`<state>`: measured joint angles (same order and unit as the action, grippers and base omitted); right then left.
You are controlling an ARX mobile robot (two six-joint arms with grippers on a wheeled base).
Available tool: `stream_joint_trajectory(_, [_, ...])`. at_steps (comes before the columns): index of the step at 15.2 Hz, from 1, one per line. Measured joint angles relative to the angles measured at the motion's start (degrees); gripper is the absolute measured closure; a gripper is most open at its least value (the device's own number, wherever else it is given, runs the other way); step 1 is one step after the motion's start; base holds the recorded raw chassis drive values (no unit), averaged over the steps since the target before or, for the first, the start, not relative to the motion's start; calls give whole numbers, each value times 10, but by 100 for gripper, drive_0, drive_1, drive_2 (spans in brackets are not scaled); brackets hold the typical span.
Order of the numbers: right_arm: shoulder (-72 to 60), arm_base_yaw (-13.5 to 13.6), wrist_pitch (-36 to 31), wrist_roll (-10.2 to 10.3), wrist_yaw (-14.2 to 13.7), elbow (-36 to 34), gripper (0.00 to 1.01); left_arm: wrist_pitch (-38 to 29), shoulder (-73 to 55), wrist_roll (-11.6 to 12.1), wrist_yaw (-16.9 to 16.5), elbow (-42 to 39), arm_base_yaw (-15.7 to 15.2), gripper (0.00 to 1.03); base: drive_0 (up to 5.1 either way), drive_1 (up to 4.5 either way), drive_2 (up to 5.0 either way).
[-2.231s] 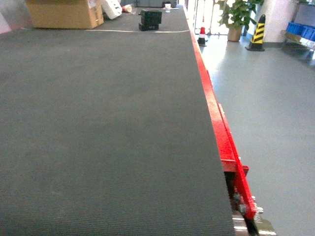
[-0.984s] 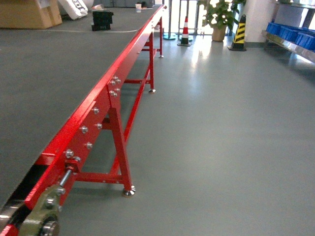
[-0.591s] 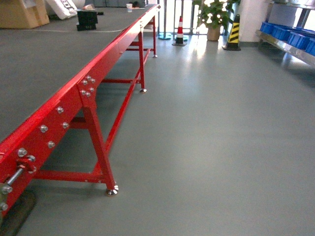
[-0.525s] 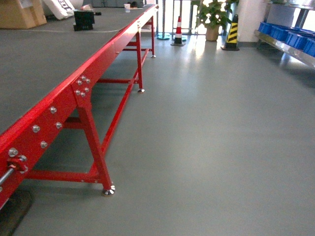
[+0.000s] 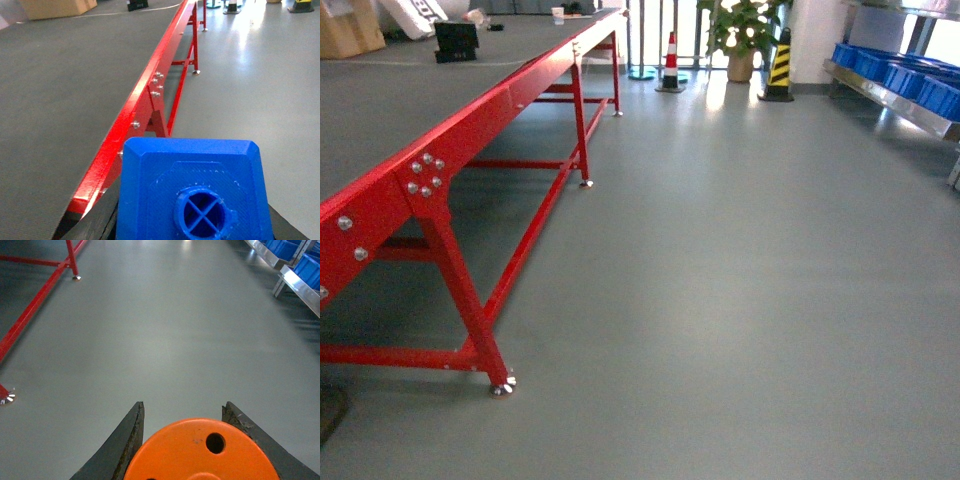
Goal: Sort blue parts and orange caps into right shelf containers
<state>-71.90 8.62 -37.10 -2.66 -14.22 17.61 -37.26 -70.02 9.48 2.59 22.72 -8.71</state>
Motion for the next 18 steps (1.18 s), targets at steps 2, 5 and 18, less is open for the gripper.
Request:
stream_joint_trajectory(2, [0, -1, 1, 0, -5, 0, 59, -2, 1, 0, -2, 0, 3, 58, 259, -111, -111])
stream_joint_trajectory(5, [2, 0, -2, 0, -4, 0, 59, -3, 4, 0, 0, 0, 1, 58, 36, 447, -376])
stream_joint_trajectory(18, [0, 0, 0, 0, -3, 0, 59, 3, 1, 0, 0, 0, 1, 58, -4, 412, -419])
